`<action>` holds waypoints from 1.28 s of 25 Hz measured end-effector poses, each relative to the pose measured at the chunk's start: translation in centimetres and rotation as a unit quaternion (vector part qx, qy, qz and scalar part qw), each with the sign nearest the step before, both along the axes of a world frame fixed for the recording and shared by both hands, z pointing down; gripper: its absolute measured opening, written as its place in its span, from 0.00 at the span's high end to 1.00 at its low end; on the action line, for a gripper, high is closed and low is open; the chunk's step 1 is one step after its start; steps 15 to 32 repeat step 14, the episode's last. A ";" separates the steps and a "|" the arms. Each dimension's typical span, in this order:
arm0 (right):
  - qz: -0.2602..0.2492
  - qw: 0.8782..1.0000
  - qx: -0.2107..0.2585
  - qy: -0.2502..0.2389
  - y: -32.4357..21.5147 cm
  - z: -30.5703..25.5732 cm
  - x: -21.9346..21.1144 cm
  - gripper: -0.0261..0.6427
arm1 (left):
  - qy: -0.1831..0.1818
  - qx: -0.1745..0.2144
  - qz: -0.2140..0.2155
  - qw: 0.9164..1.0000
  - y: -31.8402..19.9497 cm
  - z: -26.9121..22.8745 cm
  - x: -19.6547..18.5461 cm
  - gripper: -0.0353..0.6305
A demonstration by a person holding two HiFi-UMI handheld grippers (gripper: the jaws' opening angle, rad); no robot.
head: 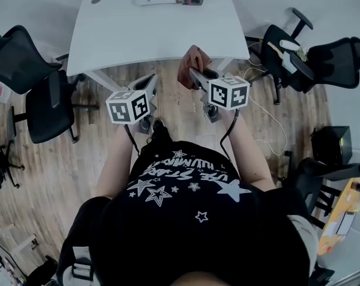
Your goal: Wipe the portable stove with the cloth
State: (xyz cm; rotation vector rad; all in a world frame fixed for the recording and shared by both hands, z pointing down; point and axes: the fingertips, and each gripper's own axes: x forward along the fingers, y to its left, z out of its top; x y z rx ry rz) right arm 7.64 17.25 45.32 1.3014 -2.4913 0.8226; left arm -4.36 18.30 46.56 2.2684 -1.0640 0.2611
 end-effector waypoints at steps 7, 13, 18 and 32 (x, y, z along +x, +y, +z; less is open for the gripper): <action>-0.005 1.000 0.000 0.004 2.0 0.1 0.1 0.87 | 0.003 -0.004 -0.003 1.000 2.6 0.5 0.3 0.94; -0.013 1.000 -0.004 0.005 3.3 0.6 0.2 0.87 | 0.003 -0.002 -0.011 1.000 4.0 0.4 0.4 0.94; -0.014 1.000 -0.004 0.005 3.5 0.6 0.2 0.87 | 0.003 -0.002 -0.014 1.000 4.2 0.3 0.3 0.94; -0.014 1.000 -0.004 0.005 3.5 0.6 0.2 0.87 | 0.003 -0.002 -0.014 1.000 4.2 0.3 0.3 0.94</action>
